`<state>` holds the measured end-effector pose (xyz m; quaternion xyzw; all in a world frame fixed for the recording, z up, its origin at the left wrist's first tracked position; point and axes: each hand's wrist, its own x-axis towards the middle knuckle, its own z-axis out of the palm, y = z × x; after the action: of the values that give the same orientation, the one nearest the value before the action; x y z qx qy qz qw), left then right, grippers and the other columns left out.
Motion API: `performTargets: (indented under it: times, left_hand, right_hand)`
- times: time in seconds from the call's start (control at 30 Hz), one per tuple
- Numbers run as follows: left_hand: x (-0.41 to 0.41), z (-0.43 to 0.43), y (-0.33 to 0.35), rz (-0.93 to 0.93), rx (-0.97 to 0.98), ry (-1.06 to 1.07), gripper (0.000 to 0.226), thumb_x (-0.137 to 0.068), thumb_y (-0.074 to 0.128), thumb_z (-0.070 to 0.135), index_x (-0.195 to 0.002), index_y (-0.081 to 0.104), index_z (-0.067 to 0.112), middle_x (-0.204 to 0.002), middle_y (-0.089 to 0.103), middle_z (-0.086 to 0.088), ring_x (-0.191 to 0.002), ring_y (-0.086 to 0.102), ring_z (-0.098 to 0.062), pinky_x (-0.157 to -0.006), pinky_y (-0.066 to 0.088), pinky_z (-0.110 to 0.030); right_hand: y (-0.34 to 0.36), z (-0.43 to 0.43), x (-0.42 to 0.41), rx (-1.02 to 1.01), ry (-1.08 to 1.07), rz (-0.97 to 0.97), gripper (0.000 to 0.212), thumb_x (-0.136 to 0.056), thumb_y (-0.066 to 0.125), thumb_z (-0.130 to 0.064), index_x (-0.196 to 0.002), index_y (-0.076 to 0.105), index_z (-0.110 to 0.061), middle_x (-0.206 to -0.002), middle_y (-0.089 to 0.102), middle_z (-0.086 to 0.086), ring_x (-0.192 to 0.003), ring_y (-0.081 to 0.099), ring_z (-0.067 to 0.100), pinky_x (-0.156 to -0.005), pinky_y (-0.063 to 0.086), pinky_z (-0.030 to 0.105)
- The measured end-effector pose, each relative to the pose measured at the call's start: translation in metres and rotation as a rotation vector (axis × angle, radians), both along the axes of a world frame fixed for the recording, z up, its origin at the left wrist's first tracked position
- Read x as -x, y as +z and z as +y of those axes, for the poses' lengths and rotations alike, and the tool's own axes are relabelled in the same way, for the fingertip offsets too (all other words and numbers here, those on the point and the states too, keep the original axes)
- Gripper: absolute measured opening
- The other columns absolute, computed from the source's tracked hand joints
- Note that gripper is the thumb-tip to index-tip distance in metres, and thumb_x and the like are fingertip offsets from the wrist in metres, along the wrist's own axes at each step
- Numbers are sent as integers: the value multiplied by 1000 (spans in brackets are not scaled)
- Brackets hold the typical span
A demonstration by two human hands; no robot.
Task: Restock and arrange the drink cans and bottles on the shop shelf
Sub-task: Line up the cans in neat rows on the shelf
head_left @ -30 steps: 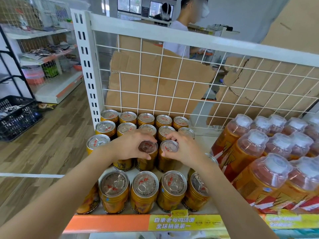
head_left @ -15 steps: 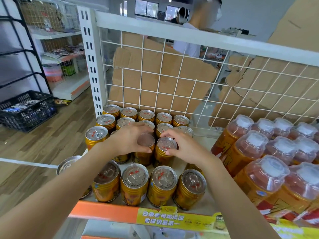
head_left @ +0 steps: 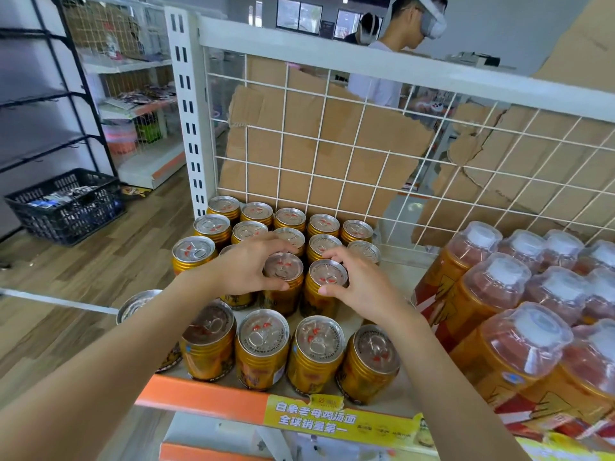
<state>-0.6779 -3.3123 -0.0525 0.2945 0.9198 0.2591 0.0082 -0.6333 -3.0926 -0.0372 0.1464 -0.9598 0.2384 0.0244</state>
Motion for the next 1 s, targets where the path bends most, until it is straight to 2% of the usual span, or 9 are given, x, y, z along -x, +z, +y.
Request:
performTargets:
  times: [0.1, 0.17, 0.3, 0.4, 0.6, 0.8, 1.0]
  left_hand:
    - [1, -3, -1, -8, -47, 34, 63, -70, 79, 39, -124, 53, 23, -118, 53, 1, -110, 50, -15, -94, 43, -31]
    - [1, -2, -3, 1, -59, 42, 66, -63, 73, 53, -121, 56, 25, -114, 54, 2, -108, 50, -15, -92, 42, -31]
    - [4, -3, -8, 53, -20, 35, 73, -57, 52, 70, -118, 57, 30, -113, 50, 4, -112, 44, -13, -99, 28, -33]
    - [8, -8, -13, 62, -49, 6, 72, -59, 53, 72, -119, 56, 33, -116, 46, 13, -116, 40, -9, -102, 24, -35]
    - [8, -8, -15, 86, -55, -3, 74, -60, 50, 71, -122, 55, 31, -121, 49, 12, -120, 42, -10, -104, 23, -38]
    - [8, -8, -15, 99, -58, -9, 70, -60, 49, 71, -119, 56, 33, -114, 42, 19, -118, 42, -12, -104, 26, -40]
    - [5, -7, -14, 87, -58, -15, 72, -59, 47, 72, -120, 56, 33, -113, 40, 20, -119, 41, -9, -104, 22, -35]
  right_hand:
    - [-4, 1, -1, 49, -29, 16, 55, -80, 71, -32, -129, 45, -31, -131, 47, -6, -117, 47, 12, -87, 34, 22]
    - [-6, 1, -2, 86, -31, 30, 53, -80, 72, -32, -126, 47, -30, -128, 49, -6, -115, 49, 11, -88, 37, 22]
    - [-11, 1, -2, 132, -47, 40, 50, -79, 71, -32, -124, 50, -27, -122, 51, -6, -110, 49, 10, -87, 40, 24]
    - [-14, 0, 0, 148, -99, 46, 53, -76, 73, -38, -123, 51, -27, -120, 53, -8, -109, 50, 8, -88, 43, 26]
    - [-14, 1, -1, 164, -49, 8, 47, -78, 73, -32, -119, 50, -28, -122, 55, -9, -112, 51, 10, -95, 47, 36]
    - [-13, 1, 0, 107, -49, -14, 44, -83, 68, -29, -121, 48, -30, -130, 51, -7, -119, 45, 11, -99, 42, 35]
    - [-12, 1, 0, 90, -29, -24, 42, -84, 67, -24, -122, 49, -29, -134, 49, -7, -124, 42, 11, -102, 39, 34]
